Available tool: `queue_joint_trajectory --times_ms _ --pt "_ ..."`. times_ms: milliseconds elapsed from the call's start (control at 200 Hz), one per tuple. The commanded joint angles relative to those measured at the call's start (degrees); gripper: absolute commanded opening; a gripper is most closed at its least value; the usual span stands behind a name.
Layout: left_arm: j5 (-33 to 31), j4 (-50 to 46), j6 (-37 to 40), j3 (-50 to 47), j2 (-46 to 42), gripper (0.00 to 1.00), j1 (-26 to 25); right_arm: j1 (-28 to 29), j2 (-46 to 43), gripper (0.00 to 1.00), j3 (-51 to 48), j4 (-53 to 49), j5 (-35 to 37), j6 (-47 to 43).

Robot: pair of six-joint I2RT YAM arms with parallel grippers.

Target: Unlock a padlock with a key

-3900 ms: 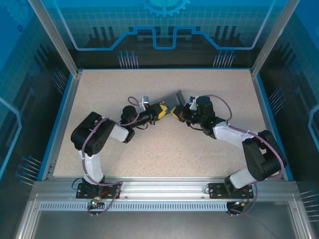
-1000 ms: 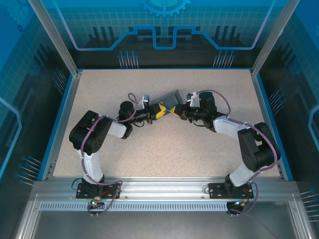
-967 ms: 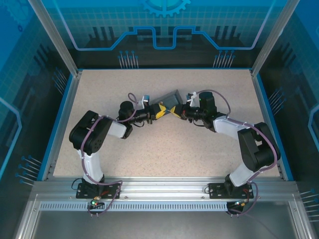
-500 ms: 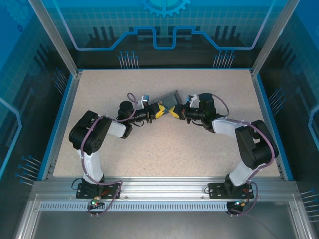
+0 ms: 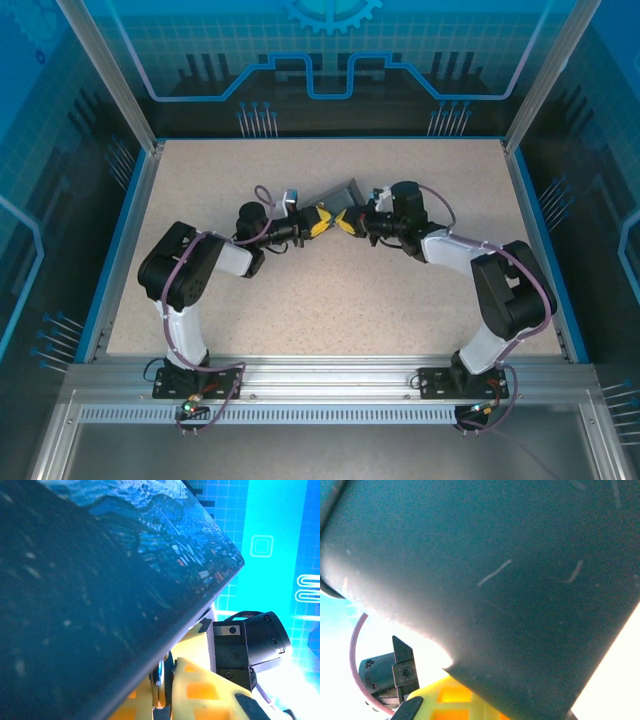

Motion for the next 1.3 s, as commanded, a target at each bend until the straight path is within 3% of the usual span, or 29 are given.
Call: queue_joint_trajectory --times_ms 0,230,440,740,975,1115,1296 --pt "7.0 9.1 -0.1 3.2 -1.1 0.00 -2.2 2.9 2.5 0.00 3.2 -1.3 2.5 -0.8" --pt "6.1 9.1 -0.3 2.7 -0.9 0.00 -2.3 4.2 3.8 0.00 6.7 -3.4 3.4 -2.5" --pt "1.0 9.1 -1.0 0.2 -0.5 0.00 -2.0 4.0 2.4 0.01 7.4 -6.3 4.6 -4.6" --pt "-4.4 9.1 -1.9 -1.9 1.8 0.00 -0.7 1.9 -0.2 0.41 6.4 -8.3 5.1 -6.6" --pt "-5.1 9.1 -1.4 -1.7 2.6 0.00 0.1 0.3 -6.1 0.82 4.4 -14.6 5.0 -12.0" --pt "-4.9 8.5 -0.6 -1.6 2.4 0.00 0.7 -1.2 -11.8 0.86 4.2 -24.4 6.2 -20.2" --pt "-4.5 6.3 1.3 -1.6 2.3 0.00 1.1 -1.3 -14.3 0.83 10.1 -39.7 8.7 -39.5"
